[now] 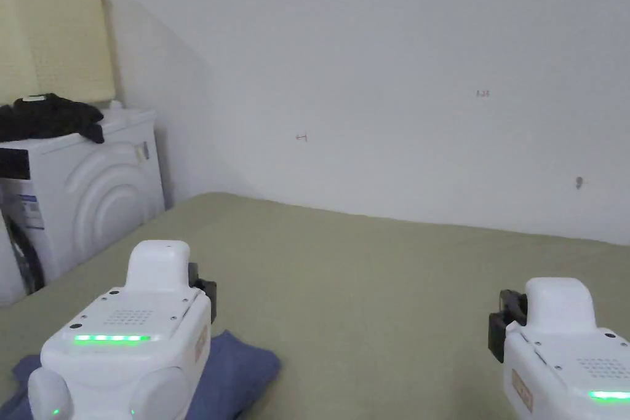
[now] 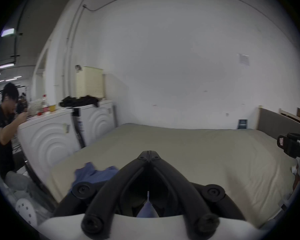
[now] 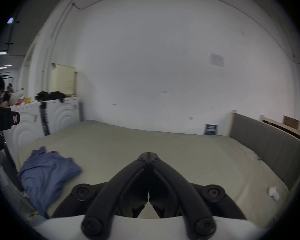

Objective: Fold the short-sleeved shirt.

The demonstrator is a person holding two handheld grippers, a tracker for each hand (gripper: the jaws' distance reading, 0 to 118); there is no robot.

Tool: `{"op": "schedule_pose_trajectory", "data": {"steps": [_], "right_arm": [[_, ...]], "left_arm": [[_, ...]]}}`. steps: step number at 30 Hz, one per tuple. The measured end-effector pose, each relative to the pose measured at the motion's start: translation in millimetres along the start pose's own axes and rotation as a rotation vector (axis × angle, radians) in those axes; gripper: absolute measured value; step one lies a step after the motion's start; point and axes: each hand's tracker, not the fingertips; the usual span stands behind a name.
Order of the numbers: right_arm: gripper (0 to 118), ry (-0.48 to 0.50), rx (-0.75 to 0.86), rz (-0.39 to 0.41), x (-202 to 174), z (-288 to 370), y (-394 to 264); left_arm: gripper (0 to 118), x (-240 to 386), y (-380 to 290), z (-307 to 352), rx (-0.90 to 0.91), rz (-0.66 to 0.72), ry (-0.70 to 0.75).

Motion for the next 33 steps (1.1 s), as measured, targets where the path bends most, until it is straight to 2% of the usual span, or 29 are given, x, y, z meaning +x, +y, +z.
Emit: {"op": "schedule_pose_trajectory", "data": {"steps": [6,8,11,16,23,29,32,33], "right_arm": [[2,0.213,-0.006,-0.021,-85,-22,-1],[2,0.244,-0.004,-0.029,-101,-23,-1],[2,0.274,-0.015,0.0,-117,-26,-4],[2,0.291,-0.047,0.009,-116,-30,-12],[2,0.269,-0.096,0.017,-104,-41,-28],[2,0.265,-0.157,0.028,-98,-58,-55],[2,0.259,-0.211,0.022,-97,-66,-72],[2,0.257,-0.232,0.004,-95,-69,-79]], "left_arm": [[0,-92,-11,26,-0.036,0.031,0.22],[0,-112,-15,33,-0.05,0.066,0.232],[0,-133,-22,34,-0.071,0.082,0.274],[0,-136,-29,20,-0.114,0.108,0.266],[0,-113,-45,-33,-0.202,0.099,0.191],[0,-104,-83,-115,-0.393,0.127,0.125],[0,-93,-109,-160,-0.496,0.07,0.08],[6,-88,-118,-173,-0.509,0.071,0.064]]}}
